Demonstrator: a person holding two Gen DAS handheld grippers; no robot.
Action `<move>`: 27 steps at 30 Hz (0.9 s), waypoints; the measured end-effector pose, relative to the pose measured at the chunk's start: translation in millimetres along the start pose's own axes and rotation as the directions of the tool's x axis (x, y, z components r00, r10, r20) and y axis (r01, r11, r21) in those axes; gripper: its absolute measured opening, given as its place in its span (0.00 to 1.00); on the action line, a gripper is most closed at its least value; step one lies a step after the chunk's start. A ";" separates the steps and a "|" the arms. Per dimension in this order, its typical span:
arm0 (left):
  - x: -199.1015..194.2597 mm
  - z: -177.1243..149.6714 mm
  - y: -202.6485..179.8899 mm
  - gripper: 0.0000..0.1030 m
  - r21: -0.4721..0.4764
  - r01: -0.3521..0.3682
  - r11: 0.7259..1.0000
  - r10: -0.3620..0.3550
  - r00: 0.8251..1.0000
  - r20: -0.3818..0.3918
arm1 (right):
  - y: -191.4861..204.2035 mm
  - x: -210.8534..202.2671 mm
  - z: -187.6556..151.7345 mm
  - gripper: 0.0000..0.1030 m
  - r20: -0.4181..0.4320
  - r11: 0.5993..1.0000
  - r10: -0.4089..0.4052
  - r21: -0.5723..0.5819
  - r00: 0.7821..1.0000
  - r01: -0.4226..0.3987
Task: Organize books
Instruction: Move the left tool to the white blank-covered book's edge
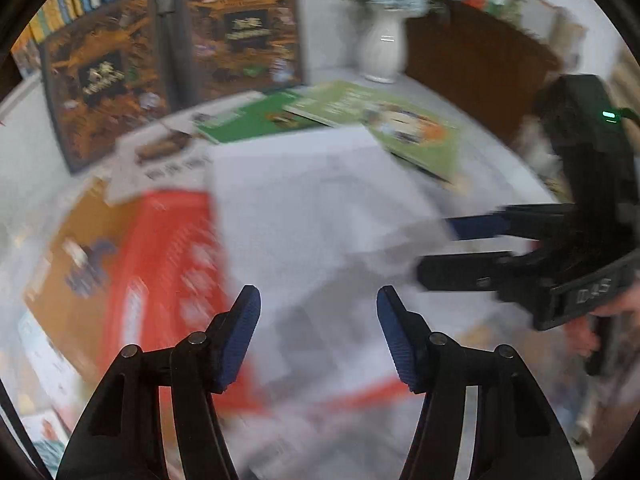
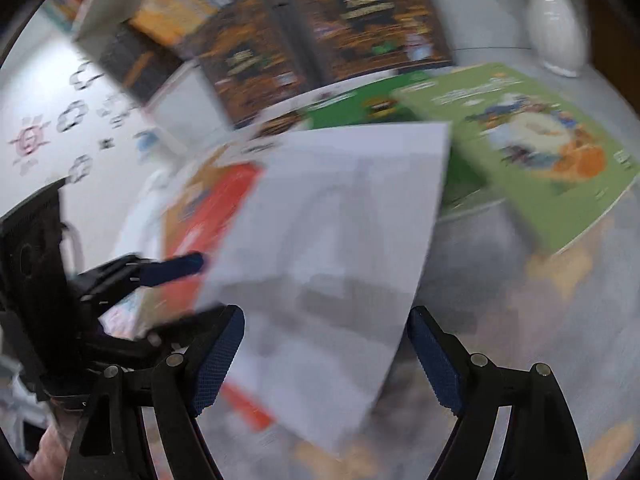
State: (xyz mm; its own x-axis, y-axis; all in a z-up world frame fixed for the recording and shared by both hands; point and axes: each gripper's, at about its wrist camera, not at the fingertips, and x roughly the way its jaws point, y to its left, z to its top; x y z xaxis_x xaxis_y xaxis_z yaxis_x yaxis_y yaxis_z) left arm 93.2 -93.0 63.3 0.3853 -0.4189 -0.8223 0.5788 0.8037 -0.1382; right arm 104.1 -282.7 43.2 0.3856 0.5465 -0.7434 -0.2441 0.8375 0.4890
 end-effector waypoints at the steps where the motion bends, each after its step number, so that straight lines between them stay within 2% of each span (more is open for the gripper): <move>1: -3.8 -6.4 -4.6 0.54 0.011 -0.012 1.000 0.012 1.000 -0.005 | 6.4 -0.9 -5.4 0.77 -0.002 1.000 0.029 0.000 1.000 -0.029; 3: -14.4 -24.9 -17.5 0.54 0.067 -0.070 0.995 0.069 0.998 0.013 | 21.9 -2.3 -19.2 0.76 -0.003 0.996 0.092 -0.009 0.996 -0.092; 6: -28.4 -45.8 -21.2 0.55 0.090 -0.193 0.977 0.188 0.980 0.065 | 41.1 -0.6 -31.5 0.76 -0.006 0.997 0.054 -0.058 0.998 -0.055; 8: -32.9 -43.3 -2.8 0.56 0.051 -0.216 0.975 0.211 0.974 0.079 | 41.7 -1.3 -27.4 0.76 0.027 0.998 0.002 -0.057 1.000 -0.001; 10: -29.8 -31.8 28.5 0.59 -0.023 -0.208 0.978 0.209 0.974 0.084 | 35.2 -0.9 -21.1 0.76 0.047 1.000 -0.005 -0.015 0.999 0.006; 13: -16.5 -17.1 69.7 0.62 -0.131 -0.247 0.960 0.259 0.962 0.084 | 22.7 2.7 -16.1 0.76 0.053 0.998 -0.050 0.026 0.997 0.048; 16: -0.6 -10.8 90.9 0.62 -0.188 -0.112 0.976 0.127 0.989 0.072 | 13.1 8.2 -14.1 0.76 0.053 0.998 -0.009 0.069 0.999 0.005; 18: 1.8 -10.5 83.7 0.62 -0.161 -0.110 0.981 0.123 0.989 0.079 | 10.1 12.0 -13.1 0.76 0.050 0.996 0.015 0.085 0.999 -0.020; 21: 6.7 -12.3 58.8 0.63 -0.051 -0.107 0.993 0.110 0.992 0.055 | 10.8 22.3 -10.8 0.77 0.024 0.996 0.015 0.084 1.000 -0.017; 23: 8.7 -14.9 46.2 0.64 0.016 -0.148 0.989 0.147 0.988 0.050 | 9.7 26.0 -10.0 0.77 0.021 0.997 0.004 0.081 1.000 -0.006; 24: 7.4 -16.4 44.5 0.64 0.019 -0.148 0.989 0.147 0.988 0.052 | 8.7 25.8 -9.9 0.77 0.024 0.996 0.003 0.086 1.000 -0.005; 27: 1.2 -20.4 48.1 0.64 -0.022 -0.083 0.996 0.084 0.996 0.036 | 9.9 22.0 -12.5 0.77 0.029 0.997 0.001 0.081 1.000 -0.003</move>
State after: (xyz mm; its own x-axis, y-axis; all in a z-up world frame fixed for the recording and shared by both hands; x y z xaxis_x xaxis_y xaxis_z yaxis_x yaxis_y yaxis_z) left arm 106.9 -46.2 44.4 0.4582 -0.3648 -0.8105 0.5290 0.8448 -0.0812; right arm 99.0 -262.3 26.0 0.4109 0.5470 -0.7294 -0.1728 0.8323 0.5268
